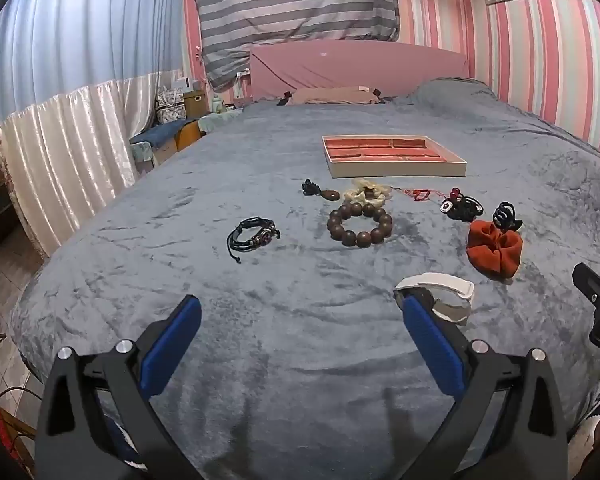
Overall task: Organize jewelry
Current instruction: 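Move the left gripper toward the white-band watch on the blanket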
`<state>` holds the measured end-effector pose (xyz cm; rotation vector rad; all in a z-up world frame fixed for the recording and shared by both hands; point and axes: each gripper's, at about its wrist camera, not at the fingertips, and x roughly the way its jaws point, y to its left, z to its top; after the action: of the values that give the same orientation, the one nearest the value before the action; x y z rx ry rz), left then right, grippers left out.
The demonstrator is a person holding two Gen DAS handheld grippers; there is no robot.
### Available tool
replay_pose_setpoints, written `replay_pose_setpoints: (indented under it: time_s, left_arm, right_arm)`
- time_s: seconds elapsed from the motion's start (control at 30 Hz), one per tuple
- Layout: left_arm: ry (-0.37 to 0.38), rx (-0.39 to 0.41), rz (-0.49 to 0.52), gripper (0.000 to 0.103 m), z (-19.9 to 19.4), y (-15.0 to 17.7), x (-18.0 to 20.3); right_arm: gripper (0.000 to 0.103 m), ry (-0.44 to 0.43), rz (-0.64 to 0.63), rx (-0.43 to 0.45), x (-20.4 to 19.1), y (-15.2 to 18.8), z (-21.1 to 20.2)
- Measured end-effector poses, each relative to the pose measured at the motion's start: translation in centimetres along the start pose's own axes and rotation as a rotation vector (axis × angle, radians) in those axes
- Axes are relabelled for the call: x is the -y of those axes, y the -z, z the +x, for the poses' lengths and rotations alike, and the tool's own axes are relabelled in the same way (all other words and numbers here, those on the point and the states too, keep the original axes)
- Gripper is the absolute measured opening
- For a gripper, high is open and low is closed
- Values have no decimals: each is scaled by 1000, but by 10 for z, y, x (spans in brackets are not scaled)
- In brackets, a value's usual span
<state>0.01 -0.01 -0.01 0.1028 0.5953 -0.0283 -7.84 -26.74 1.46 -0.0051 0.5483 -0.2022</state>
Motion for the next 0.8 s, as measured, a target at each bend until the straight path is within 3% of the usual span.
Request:
replay_pose_setpoints:
  time_s: [0.8]
  left_arm:
    - [9,-2,4,99,0,-1,-1]
  right_arm:
    - [99,17,-17,-17,-3,-3,2]
